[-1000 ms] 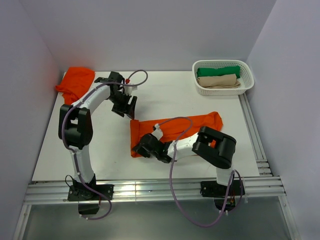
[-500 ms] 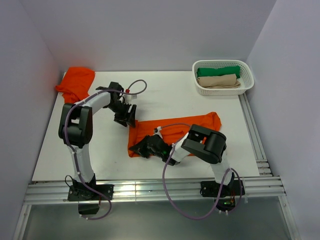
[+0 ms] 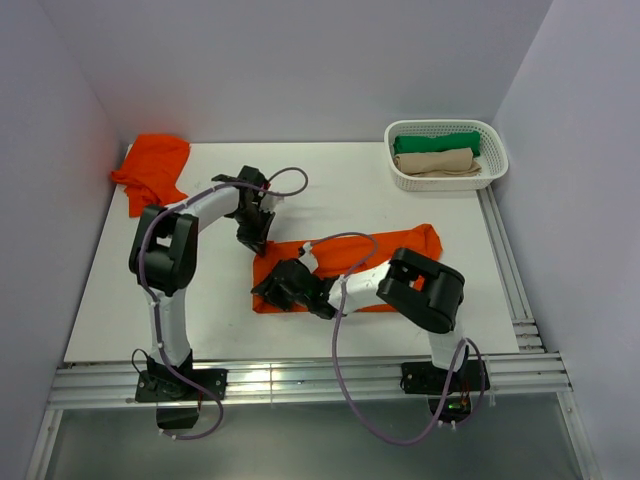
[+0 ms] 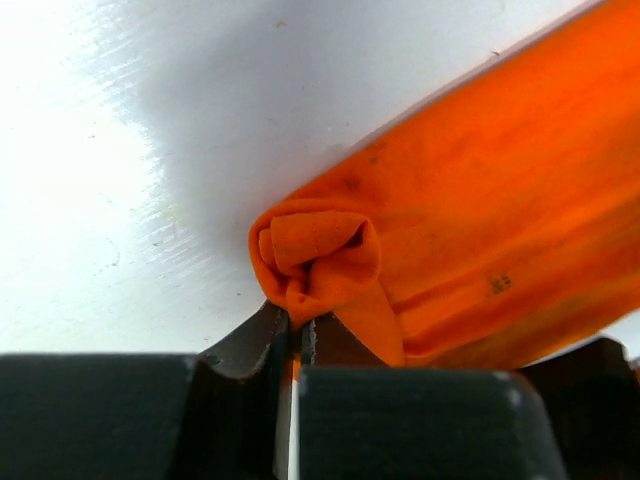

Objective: Roll the t-shirts
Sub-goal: Roll the tshirt

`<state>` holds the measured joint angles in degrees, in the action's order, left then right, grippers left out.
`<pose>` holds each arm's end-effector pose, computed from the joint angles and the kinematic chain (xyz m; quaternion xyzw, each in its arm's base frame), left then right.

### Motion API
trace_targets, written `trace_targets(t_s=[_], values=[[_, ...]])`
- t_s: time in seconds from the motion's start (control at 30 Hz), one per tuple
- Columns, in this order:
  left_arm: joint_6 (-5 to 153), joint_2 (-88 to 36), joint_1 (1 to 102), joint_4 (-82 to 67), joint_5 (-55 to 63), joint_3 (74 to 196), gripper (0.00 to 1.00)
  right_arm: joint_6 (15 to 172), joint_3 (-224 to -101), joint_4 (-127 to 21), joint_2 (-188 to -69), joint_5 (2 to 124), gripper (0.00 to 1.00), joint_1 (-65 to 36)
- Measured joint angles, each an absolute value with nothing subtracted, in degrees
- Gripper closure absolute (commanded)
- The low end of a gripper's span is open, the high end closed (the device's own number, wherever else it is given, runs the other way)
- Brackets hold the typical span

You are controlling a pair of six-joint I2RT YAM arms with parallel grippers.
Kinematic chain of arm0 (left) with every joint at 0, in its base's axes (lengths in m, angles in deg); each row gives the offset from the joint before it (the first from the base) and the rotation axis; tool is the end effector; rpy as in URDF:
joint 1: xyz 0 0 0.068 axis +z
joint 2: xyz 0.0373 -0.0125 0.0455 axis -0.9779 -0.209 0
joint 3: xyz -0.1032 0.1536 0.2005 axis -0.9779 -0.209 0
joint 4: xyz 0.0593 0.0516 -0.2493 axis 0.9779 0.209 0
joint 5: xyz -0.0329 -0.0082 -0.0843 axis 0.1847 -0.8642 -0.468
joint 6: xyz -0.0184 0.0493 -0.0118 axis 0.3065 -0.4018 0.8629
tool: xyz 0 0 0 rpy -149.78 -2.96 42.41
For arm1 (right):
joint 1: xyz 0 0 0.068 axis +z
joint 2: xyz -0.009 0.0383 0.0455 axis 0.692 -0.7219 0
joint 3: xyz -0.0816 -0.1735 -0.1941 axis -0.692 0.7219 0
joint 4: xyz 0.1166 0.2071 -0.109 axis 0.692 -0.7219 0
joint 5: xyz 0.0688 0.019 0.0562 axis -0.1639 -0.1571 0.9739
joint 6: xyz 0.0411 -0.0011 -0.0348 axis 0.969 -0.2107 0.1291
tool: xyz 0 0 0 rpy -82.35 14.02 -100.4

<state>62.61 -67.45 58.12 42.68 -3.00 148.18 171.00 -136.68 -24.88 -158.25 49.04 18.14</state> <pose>0.3715 -0.1440 0.1647 0.1761 0.9713 -0.1474 0.0625 0.1809 0.3309 0.1151 0.1960 0.8571 0.4394 0.1841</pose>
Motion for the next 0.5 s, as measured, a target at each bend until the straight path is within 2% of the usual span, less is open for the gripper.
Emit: trace_targets(t_s=[0.2,0.37,0.5], values=[[62.68,-67.47,56.51,44.04,2.20,149.12,0.96,167.44,-148.07,-49.25,-156.69,40.91,0.47,20.88],[62.74,-67.45,55.54,44.91,4.93,149.32,0.96,165.08,-159.83,-68.57,-157.00,33.87,0.48,23.15],[62.94,-67.47,54.69,45.04,6.35,149.38,0.96,163.05,-170.04,-77.60,-159.10,28.65,0.49,24.20]])
